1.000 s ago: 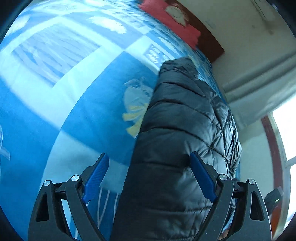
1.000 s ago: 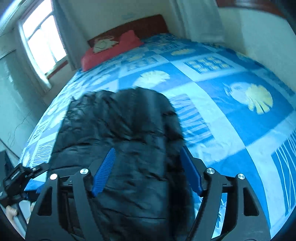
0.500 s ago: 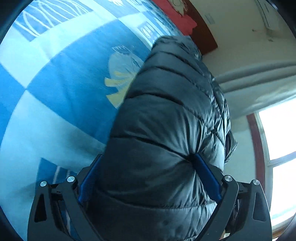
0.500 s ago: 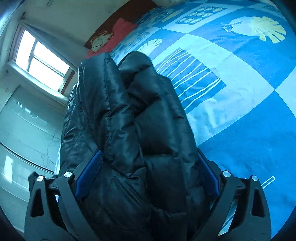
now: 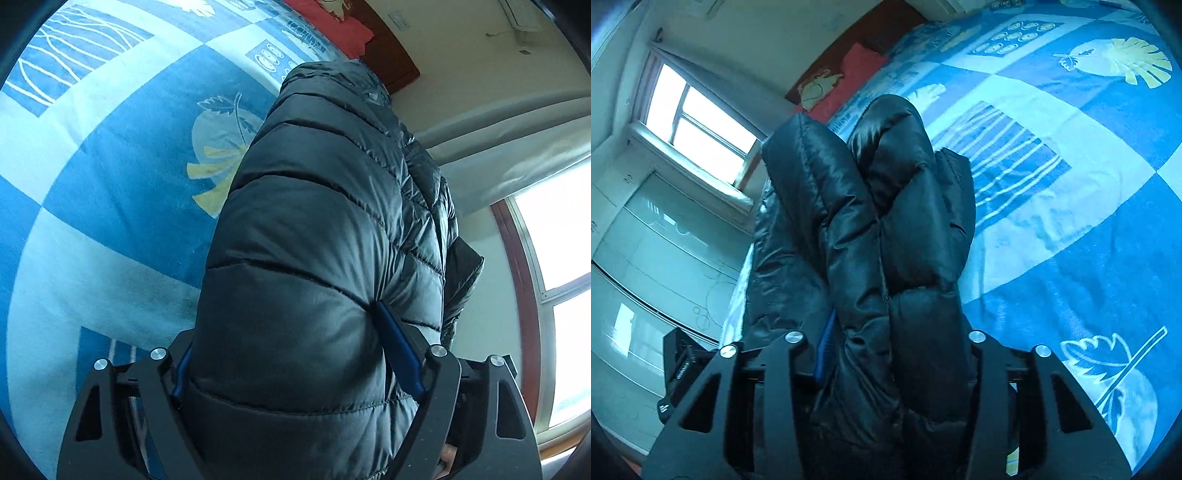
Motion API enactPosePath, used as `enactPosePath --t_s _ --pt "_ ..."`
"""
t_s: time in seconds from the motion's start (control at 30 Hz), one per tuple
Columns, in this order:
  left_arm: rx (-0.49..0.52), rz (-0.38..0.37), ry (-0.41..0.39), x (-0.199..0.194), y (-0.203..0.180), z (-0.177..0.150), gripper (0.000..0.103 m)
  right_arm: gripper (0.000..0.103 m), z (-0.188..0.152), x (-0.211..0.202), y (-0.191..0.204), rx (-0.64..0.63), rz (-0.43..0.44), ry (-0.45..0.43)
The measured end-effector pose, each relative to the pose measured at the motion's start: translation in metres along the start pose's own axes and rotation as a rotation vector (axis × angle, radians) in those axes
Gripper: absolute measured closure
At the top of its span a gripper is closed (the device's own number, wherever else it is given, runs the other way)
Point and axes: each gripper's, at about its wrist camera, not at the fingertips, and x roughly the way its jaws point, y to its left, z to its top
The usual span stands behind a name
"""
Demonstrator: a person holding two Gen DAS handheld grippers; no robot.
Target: Fold large clothes
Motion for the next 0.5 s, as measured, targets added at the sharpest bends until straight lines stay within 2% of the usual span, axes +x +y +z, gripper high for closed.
enactPosePath --t_s 0.2,0.5 --pt "0.029 0.020 -0.057 -0.033 0.006 0.018 0.023 0.064 0.005 0.027 0.032 -0.032 0.065 0.002" --pt "0.018 0.093 -0.170 -0.086 0.050 0.067 0.023 0.065 0.008 0.118 0.093 -0.042 0.194 0.079"
